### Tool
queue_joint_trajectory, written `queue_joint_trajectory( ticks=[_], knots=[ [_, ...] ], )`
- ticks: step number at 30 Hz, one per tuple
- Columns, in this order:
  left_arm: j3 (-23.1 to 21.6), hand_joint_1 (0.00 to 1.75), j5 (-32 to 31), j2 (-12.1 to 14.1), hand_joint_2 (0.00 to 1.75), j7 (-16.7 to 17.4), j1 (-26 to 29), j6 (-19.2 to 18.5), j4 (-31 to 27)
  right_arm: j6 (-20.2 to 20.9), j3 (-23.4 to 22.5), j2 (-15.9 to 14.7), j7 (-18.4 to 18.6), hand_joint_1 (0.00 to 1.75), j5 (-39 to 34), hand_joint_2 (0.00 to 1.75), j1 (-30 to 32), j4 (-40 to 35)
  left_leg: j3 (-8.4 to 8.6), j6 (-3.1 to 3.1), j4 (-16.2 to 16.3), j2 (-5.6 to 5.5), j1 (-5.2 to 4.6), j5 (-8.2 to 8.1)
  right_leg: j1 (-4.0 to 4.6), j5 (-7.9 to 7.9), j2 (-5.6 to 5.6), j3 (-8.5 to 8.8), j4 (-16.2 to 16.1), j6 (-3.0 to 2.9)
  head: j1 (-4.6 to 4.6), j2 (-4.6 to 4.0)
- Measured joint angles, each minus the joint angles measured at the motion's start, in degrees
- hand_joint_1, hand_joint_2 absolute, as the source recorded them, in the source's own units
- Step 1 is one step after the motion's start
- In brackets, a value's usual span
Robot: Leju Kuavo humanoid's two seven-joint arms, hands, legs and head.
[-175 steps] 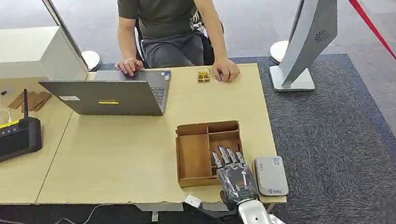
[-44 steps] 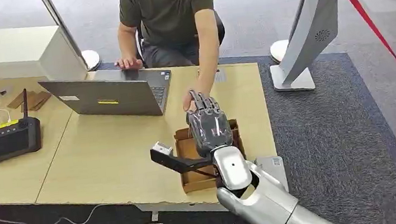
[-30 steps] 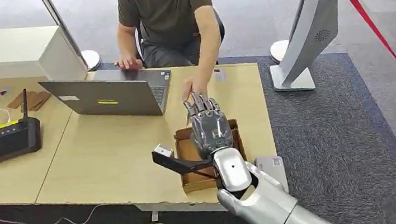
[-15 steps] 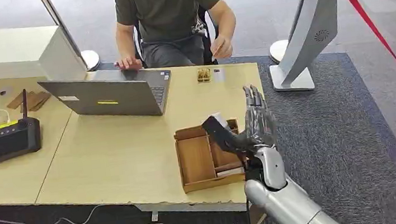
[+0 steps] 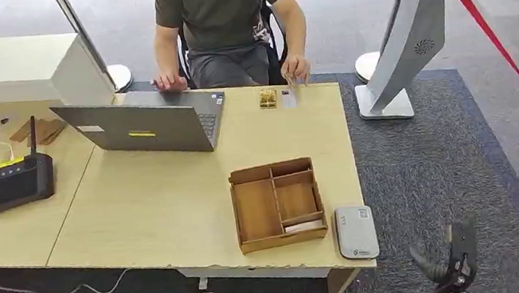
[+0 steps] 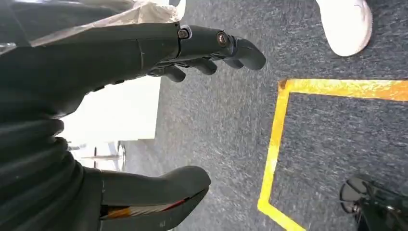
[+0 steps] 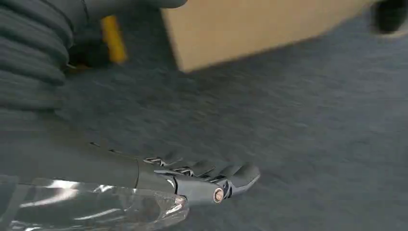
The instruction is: Pass the card to the sensor for recognition and then transmit it.
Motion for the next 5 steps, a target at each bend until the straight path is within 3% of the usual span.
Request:
queue_joint_trajectory(
  ticks=[3, 5],
  knots=[
    [0.50, 0.00, 0.33, 0.24, 1.75, 0.00, 0.37, 0.00, 0.00, 3.69, -2.43, 0.42, 0.85, 0.00, -1.95, 1.75, 3.22, 5.81, -0.03, -0.08, -0.01, 0.00, 0.03, -0.06, 0.04, -0.09, 0.00, -0.02, 0.05, -0.06, 0.00, 0.02],
    [0.72, 0.00, 0.50, 0.31, 1.75, 0.00, 0.40, 0.00, 0.00, 5.35, -3.83, 0.50, 3.70, 0.00, -2.96, 1.75, 4.29, 8.70, 0.00, -0.14, -0.02, 0.04, 0.05, -0.10, 0.09, -0.12, 0.02, -0.02, 0.06, -0.11, 0.00, 0.00]
  ],
)
